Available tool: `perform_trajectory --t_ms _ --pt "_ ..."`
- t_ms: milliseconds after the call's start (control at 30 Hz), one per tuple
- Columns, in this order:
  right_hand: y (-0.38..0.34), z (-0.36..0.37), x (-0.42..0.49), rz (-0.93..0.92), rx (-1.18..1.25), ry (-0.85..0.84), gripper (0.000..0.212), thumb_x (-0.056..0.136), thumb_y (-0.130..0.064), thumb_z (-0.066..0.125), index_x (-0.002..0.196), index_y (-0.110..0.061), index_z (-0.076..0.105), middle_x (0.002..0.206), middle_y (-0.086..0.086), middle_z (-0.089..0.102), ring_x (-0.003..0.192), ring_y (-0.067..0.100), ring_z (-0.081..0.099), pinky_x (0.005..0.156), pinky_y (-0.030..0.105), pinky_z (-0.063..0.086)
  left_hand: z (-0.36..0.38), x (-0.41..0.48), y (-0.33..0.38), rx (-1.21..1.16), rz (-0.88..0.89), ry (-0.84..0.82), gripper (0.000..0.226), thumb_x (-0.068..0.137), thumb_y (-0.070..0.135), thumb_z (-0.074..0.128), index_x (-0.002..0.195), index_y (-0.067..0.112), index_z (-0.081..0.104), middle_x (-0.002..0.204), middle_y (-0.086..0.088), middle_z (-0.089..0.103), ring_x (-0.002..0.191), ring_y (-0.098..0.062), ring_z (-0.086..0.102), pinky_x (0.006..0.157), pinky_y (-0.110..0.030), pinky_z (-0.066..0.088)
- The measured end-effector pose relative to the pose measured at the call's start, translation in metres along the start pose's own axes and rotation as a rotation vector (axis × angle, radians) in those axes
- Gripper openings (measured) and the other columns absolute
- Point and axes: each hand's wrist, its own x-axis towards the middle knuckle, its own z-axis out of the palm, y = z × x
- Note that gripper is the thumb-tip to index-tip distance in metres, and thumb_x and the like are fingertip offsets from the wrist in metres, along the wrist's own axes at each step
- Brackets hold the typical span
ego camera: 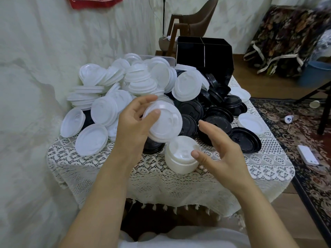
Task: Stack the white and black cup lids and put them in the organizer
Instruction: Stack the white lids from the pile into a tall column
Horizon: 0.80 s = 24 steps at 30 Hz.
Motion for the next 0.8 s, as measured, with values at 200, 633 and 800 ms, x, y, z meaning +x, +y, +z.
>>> perform_trajectory --t_ms 200,633,800 --pt "-0.008 0.006 -0.001 -0.1 0.003 -0.118 0.095 0.07 -0.035 0.085 0.146 -0.043 0.029 0.151 -0.025 0.035 0.142 -0.002 0.028 0.118 0.025 0.026 0.005 -0.008 0.006 -0.111 -0.245 -0.256 0.041 0.072 0.005 0.072 0.11 0.016 0.062 0.075 -0.004 0.07 0.068 -0.016 0.065 0.062 -0.025 0.055" --pt "-0.018 0.017 0.001 -0.195 0.084 -0.107 0.089 0.062 -0.023 0.087 0.138 -0.025 0.041 0.139 -0.012 0.044 0.13 0.0 0.043 0.101 0.009 0.036 0.016 -0.018 0.006 -0.099 -0.356 -0.362 0.049 0.069 0.009 0.068 0.117 0.017 0.06 0.084 -0.008 0.071 0.075 -0.02 0.068 0.065 -0.026 0.056" --pt "-0.013 0.014 0.001 -0.15 0.101 -0.069 0.094 0.06 -0.04 0.089 0.139 -0.031 0.039 0.14 -0.014 0.042 0.133 -0.001 0.04 0.105 0.013 0.037 0.015 -0.025 0.004 -0.159 -0.319 -0.174 0.057 0.064 0.002 0.076 0.116 0.015 0.058 0.096 -0.015 0.069 0.081 -0.024 0.066 0.068 -0.031 0.055"
